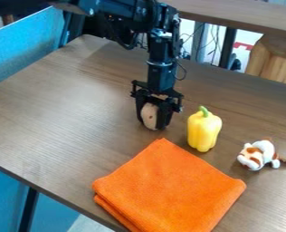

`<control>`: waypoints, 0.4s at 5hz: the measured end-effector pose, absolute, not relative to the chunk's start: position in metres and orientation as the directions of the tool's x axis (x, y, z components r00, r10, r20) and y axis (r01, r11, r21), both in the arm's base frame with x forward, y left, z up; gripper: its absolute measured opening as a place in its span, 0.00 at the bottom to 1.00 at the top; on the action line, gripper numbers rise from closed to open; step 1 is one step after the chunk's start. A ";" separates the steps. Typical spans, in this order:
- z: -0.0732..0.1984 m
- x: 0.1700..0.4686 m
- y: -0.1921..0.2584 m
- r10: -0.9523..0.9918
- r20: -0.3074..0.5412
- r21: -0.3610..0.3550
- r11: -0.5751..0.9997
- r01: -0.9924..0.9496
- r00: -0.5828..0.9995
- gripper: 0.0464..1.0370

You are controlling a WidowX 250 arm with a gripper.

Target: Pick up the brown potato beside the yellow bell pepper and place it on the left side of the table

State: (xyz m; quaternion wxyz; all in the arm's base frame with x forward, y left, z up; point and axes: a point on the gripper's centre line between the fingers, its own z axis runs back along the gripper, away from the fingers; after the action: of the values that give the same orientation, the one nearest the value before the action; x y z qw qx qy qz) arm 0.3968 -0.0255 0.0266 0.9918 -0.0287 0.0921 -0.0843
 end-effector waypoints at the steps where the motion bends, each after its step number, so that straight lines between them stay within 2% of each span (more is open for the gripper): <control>1: 0.045 0.387 -0.018 -0.163 -0.143 -0.091 0.984 0.151 0.976 0.60; 2: 0.088 0.368 0.010 -0.080 -0.051 -0.088 0.993 0.075 0.995 0.60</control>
State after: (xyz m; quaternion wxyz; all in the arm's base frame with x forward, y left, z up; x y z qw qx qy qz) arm 0.3677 0.0104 0.0882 0.9979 -0.0431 0.0275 -0.0390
